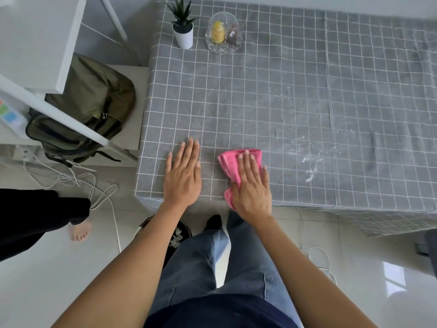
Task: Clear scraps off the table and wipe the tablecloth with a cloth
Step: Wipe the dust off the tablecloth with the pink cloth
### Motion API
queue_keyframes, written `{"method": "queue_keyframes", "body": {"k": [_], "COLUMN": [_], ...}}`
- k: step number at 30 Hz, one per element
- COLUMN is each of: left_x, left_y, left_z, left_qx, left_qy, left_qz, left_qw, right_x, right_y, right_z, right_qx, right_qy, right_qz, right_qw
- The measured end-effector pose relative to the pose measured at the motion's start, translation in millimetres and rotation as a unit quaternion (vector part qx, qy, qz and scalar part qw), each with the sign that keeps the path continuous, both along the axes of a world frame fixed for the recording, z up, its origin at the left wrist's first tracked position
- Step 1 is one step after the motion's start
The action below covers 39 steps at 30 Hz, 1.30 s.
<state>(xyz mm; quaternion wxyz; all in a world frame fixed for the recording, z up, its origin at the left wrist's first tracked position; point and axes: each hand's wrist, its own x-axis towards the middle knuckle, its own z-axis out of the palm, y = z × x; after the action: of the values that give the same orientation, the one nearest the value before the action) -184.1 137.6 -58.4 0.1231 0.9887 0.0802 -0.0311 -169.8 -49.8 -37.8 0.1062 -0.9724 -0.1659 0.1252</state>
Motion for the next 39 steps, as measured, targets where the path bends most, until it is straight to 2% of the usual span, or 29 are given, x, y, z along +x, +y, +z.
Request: {"method": "queue_keyframes", "body": {"k": [7,9,13,18,23,26,29,31,35,39], "left_x": [-0.7,-0.4,0.2,0.0,0.2,-1.8,-4.9,-3.6,1.3,9.9], "left_y": [1.2,0.4,0.5,1.9,1.9,1.4,1.8,-0.9,1.6,-0.2], "left_z": [-0.3,-0.3,0.3,0.8,-0.2,-1.1,-2.5,-2.6,-3.1,-3.7], "left_qx": [-0.001,0.003,-0.006,-0.010,-0.007,-0.006,-0.007,-0.003,0.003,0.000], "left_qy": [0.000,0.000,-0.002,-0.001,-0.001,0.002,0.005,0.002,-0.005,-0.004], "left_qz": [0.008,0.010,0.007,0.003,0.007,0.008,0.010,0.008,0.010,0.014], "left_qw": [1.000,1.000,1.000,1.000,1.000,1.000,1.000,1.000,1.000,1.000], "right_x": [5.9,2.9,-12.9,-10.9,17.5,25.3,22.1,26.1,28.7,31.1], "right_y": [-32.1,-19.9,23.0,10.9,-48.7,-58.7,-32.8,-10.9,41.7,40.2], "right_z": [-2.1,-1.8,-6.6,-6.3,-5.2,-0.9,-1.0,0.3,1.0,-3.0], "right_qx": [-0.018,-0.031,-0.057,-0.030,-0.084,-0.027,-0.004,-0.009,0.010,0.027], "right_qy": [-0.004,0.000,-0.007,-0.009,0.002,0.000,0.008,0.014,0.007,0.009], "right_qz": [-0.131,-0.114,-0.002,0.007,-0.079,-0.152,-0.202,-0.160,-0.003,0.022], "right_qw": [0.991,0.993,0.998,0.999,0.993,0.988,0.979,0.987,1.000,0.999]}}
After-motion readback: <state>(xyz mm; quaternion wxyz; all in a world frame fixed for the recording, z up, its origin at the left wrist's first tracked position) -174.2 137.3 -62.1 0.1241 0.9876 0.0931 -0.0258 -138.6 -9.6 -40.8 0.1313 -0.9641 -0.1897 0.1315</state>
